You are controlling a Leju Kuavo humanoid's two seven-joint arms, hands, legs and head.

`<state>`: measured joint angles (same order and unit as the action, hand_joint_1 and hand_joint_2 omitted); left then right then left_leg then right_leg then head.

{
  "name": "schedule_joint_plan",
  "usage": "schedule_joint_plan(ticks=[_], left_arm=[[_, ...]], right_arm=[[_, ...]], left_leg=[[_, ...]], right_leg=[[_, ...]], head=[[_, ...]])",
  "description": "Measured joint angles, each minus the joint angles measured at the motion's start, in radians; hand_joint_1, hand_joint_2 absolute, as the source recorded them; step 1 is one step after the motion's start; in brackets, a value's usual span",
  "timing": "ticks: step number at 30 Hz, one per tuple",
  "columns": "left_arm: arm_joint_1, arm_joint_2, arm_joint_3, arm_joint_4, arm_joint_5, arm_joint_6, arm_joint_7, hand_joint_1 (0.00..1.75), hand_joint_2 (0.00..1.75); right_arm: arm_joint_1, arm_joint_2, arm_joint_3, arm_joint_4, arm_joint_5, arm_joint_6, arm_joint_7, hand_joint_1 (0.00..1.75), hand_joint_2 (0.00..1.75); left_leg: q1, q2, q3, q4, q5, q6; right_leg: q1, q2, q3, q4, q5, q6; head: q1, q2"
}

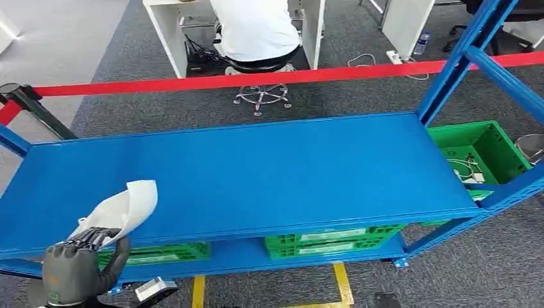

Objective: Take the parts from the cabinet and place them on the table.

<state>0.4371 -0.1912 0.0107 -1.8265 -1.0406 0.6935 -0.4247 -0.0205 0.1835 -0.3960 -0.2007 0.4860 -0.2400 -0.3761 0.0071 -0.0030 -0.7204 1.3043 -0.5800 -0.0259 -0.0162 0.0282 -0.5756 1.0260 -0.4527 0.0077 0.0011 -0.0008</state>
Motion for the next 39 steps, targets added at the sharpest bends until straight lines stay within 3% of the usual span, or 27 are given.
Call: schedule_joint_plan(ticks=[1, 2, 4, 5, 6, 9, 10, 11, 12, 14, 15, 16, 17, 19, 20, 21, 24, 25, 27, 29, 30, 31, 32, 34, 35, 36, 39], left_arm=[[0.002, -0.013, 0.002, -0.001, 0.009, 0.001, -0.037, 1.75, 1.75], [0.002, -0.019, 0.003, -0.002, 0.015, 0.001, -0.061, 1.75, 1.75], [0.003, -0.037, 0.003, -0.007, 0.018, 0.001, -0.074, 1.75, 1.75], [0.003, -0.044, 0.003, -0.01, 0.021, 0.001, -0.078, 1.75, 1.75], [0.005, -0.051, 0.005, -0.015, 0.027, 0.002, -0.093, 1.75, 1.75], [0.003, -0.079, 0.013, -0.018, 0.077, 0.003, -0.175, 1.75, 1.75], [0.0, -0.088, 0.015, -0.019, 0.092, 0.003, -0.208, 1.75, 1.75], [-0.003, -0.1, 0.017, -0.019, 0.105, 0.003, -0.233, 1.75, 1.75], [-0.003, -0.111, 0.019, -0.02, 0.117, 0.004, -0.236, 1.75, 1.75], [-0.005, -0.119, 0.024, -0.019, 0.131, 0.004, -0.237, 1.75, 1.75], [-0.007, -0.123, 0.027, -0.019, 0.132, 0.004, -0.237, 1.75, 1.75], [-0.009, -0.126, 0.028, -0.019, 0.133, 0.004, -0.237, 1.75, 1.75], [-0.01, -0.129, 0.03, -0.019, 0.134, 0.004, -0.237, 1.75, 1.75], [-0.013, -0.133, 0.032, -0.019, 0.134, 0.004, -0.237, 1.75, 1.75], [-0.014, -0.135, 0.033, -0.019, 0.134, 0.004, -0.237, 1.75, 1.75], [-0.014, -0.135, 0.034, -0.019, 0.134, 0.004, -0.237, 1.75, 1.75], [-0.019, -0.14, 0.034, -0.019, 0.134, 0.004, -0.237, 1.75, 1.75], [-0.019, -0.14, 0.034, -0.019, 0.134, 0.004, -0.237, 1.75, 1.75], [-0.017, -0.141, 0.034, -0.019, 0.14, 0.004, -0.237, 1.75, 1.75], [-0.022, -0.139, 0.034, -0.016, 0.153, 0.004, -0.237, 1.75, 1.75], [-0.025, -0.138, 0.034, -0.014, 0.155, 0.004, -0.237, 1.75, 1.75], [-0.03, -0.137, 0.032, -0.011, 0.156, 0.004, -0.237, 1.75, 1.75], [-0.036, -0.137, 0.032, -0.008, 0.157, 0.004, -0.237, 1.75, 1.75], [-0.054, -0.134, 0.024, 0.003, 0.161, 0.004, -0.237, 1.75, 1.75], [-0.064, -0.133, 0.019, 0.01, 0.161, 0.004, -0.237, 1.75, 1.75], [-0.074, -0.133, 0.013, 0.015, 0.162, 0.004, -0.237, 1.75, 1.75], [-0.102, -0.13, -0.007, 0.04, 0.167, 0.004, -0.236, 1.75, 1.75]], right_arm=[[0.001, 0.0, -0.003, 0.0, 0.006, -0.008, 0.002, 0.0, 1.75], [0.001, 0.0, -0.006, 0.0, 0.008, -0.013, 0.004, 0.0, 1.75], [-0.002, 0.0, -0.008, 0.0, 0.009, -0.016, 0.005, 0.0, 1.75], [-0.004, 0.002, -0.008, 0.0, 0.009, -0.016, 0.005, 0.0, 1.75], [-0.009, 0.003, -0.01, 0.0, 0.01, -0.016, 0.005, 0.0, 1.75], [-0.005, 0.003, -0.016, 0.0, 0.01, -0.009, 0.006, 0.0, 1.75], [-0.004, 0.002, -0.018, 0.0, 0.008, -0.006, 0.005, 0.0, 1.75], [-0.003, 0.002, -0.023, 0.0, 0.008, 0.0, 0.006, 0.0, 1.75], [-0.005, 0.002, -0.027, 0.0, 0.007, 0.003, 0.005, 0.0, 1.75], [-0.01, 0.002, -0.034, 0.0, 0.003, 0.004, 0.005, 0.0, 1.75], [-0.01, 0.002, -0.039, 0.0, 0.001, 0.006, 0.005, 0.0, 1.75], [-0.009, 0.002, -0.041, 0.0, 0.0, 0.008, 0.005, 0.0, 1.75], [-0.007, 0.002, -0.041, 0.0, -0.001, 0.008, 0.005, 0.0, 1.75], [-0.009, 0.002, -0.044, -0.001, -0.002, 0.008, 0.005, 0.0, 1.75], [-0.013, 0.002, -0.045, -0.002, -0.002, 0.008, 0.004, 0.0, 1.75], [-0.016, 0.002, -0.046, -0.002, -0.002, 0.008, 0.003, 0.0, 1.75], [-0.012, 0.002, -0.048, -0.002, -0.002, 0.008, 0.003, 0.0, 1.75], [-0.01, 0.002, -0.05, -0.002, -0.002, 0.008, 0.003, 0.0, 1.75], [-0.015, 0.002, -0.055, -0.002, -0.005, 0.008, 0.003, 0.0, 1.75], [-0.015, 0.002, -0.059, -0.002, -0.013, 0.013, 0.0, 0.0, 1.75], [-0.012, 0.002, -0.063, -0.002, -0.019, 0.016, -0.004, 0.0, 1.75], [-0.01, 0.002, -0.069, -0.002, -0.024, 0.018, -0.006, 0.0, 1.75], [-0.009, 0.002, -0.074, -0.002, -0.03, 0.018, -0.008, 0.0, 1.75], [-0.01, 0.002, -0.089, -0.002, -0.04, 0.018, -0.013, 0.0, 1.75], [-0.01, 0.002, -0.096, -0.002, -0.047, 0.018, -0.014, 0.0, 1.75], [-0.01, 0.002, -0.103, -0.004, -0.05, 0.018, -0.016, 0.0, 1.75], [0.0, 0.003, -0.131, -0.005, -0.064, 0.014, -0.016, 0.0, 1.75]], left_leg=[[-0.001, 0.0, 0.02, -0.008, 0.016, 0.004], [-0.001, -0.001, 0.063, -0.061, 0.047, 0.01], [-0.004, -0.022, 0.184, -0.238, 0.101, 0.026], [-0.005, -0.059, 0.224, -0.308, 0.083, 0.037], [-0.003, -0.062, 0.234, -0.334, 0.085, 0.032], [-0.012, -0.042, 0.226, -0.338, 0.106, 0.038], [-0.001, -0.025, 0.223, -0.352, 0.118, 0.044], [-0.003, -0.017, 0.215, -0.352, 0.126, 0.049], [-0.003, -0.006, 0.206, -0.352, 0.133, 0.055], [-0.005, 0.019, 0.186, -0.347, 0.145, 0.057], [-0.006, 0.032, 0.178, -0.343, 0.149, 0.058], [-0.008, 0.043, 0.17, -0.341, 0.153, 0.057], [-0.008, 0.053, 0.161, -0.338, 0.159, 0.056], [-0.009, 0.071, 0.15, -0.335, 0.168, 0.05], [-0.011, 0.078, 0.147, -0.333, 0.172, 0.044], [-0.014, 0.086, 0.143, -0.331, 0.177, 0.038], [-0.011, 0.109, 0.143, -0.335, 0.198, 0.023], [-0.01, 0.101, 0.137, -0.332, 0.191, 0.016], [-0.007, 0.032, 0.117, -0.267, 0.089, 0.003], [-0.007, 0.012, 0.077, -0.103, -0.022, 0.001], [-0.007, 0.01, 0.067, -0.043, -0.042, 0.003], [-0.007, 0.009, 0.075, -0.029, -0.032, 0.004], [-0.007, 0.009, 0.1, -0.05, 0.0, 0.006], [-0.006, -0.004, 0.197, -0.186, 0.078, 0.015], [-0.005, -0.046, 0.262, -0.283, 0.081, 0.02], [-0.004, -0.072, 0.304, -0.357, 0.052, 0.028], [-0.015, -0.058, 0.29, -0.359, 0.059, 0.038]], right_leg=[[0.001, 0.003, -0.013, 0.0, 0.008, 0.001], [0.002, 0.009, -0.022, 0.0, 0.016, 0.003], [0.003, 0.025, -0.034, 0.0, 0.029, 0.01], [0.001, 0.03, -0.043, 0.0, 0.036, 0.016], [0.002, 0.037, -0.05, 0.0, 0.046, 0.024], [-0.008, 0.062, -0.053, -0.023, 0.078, 0.051], [-0.007, 0.049, -0.059, -0.02, 0.07, 0.052], [-0.002, 0.011, -0.076, 0.003, 0.031, 0.054], [-0.002, -0.008, -0.099, 0.068, -0.029, 0.058], [-0.002, -0.02, -0.144, 0.228, -0.115, 0.066], [-0.002, -0.021, -0.149, 0.278, -0.126, 0.069], [-0.002, -0.021, -0.135, 0.284, -0.113, 0.07], [-0.002, -0.023, -0.096, 0.243, -0.079, 0.07], [-0.001, -0.045, 0.028, 0.071, -0.019, 0.067], [0.003, -0.079, 0.077, -0.017, -0.047, 0.067], [0.014, -0.082, 0.107, -0.057, -0.05, 0.058], [0.017, -0.059, 0.072, -0.046, -0.032, 0.033], [0.01, -0.053, 0.065, -0.053, -0.021, 0.019], [0.007, -0.039, 0.049, -0.051, 0.003, 0.003], [0.008, -0.017, 0.014, -0.049, 0.029, 0.001], [0.008, -0.008, -0.002, -0.048, 0.042, 0.002], [0.008, 0.001, -0.018, -0.046, 0.053, 0.004], [0.008, 0.009, -0.034, -0.045, 0.064, 0.004], [0.006, 0.032, -0.064, -0.043, 0.09, 0.011], [0.004, 0.043, -0.076, -0.042, 0.104, 0.017], [0.008, 0.052, -0.087, -0.042, 0.115, 0.023], [0.0, 0.076, -0.094, -0.06, 0.157, 0.044]], head=[[0.0, 0.0], [-0.001, 0.0], [0.0, 0.0], [0.001, 0.0], [0.001, 0.0], [-0.002, 0.0], [0.0, 0.0], [0.004, 0.0], [0.014, 0.0], [0.014, 0.0], [0.013, 0.0], [0.014, 0.0], [0.014, 0.0], [0.014, 0.0], [0.014, 0.0], [0.014, 0.0], [0.013, 0.0], [0.014, 0.0], [0.011, 0.0], [0.01, 0.0], [0.01, 0.0], [0.01, 0.0], [0.01, 0.0], [0.01, 0.0], [0.01, 0.0], [0.01, 0.0], [0.006, 0.0]])
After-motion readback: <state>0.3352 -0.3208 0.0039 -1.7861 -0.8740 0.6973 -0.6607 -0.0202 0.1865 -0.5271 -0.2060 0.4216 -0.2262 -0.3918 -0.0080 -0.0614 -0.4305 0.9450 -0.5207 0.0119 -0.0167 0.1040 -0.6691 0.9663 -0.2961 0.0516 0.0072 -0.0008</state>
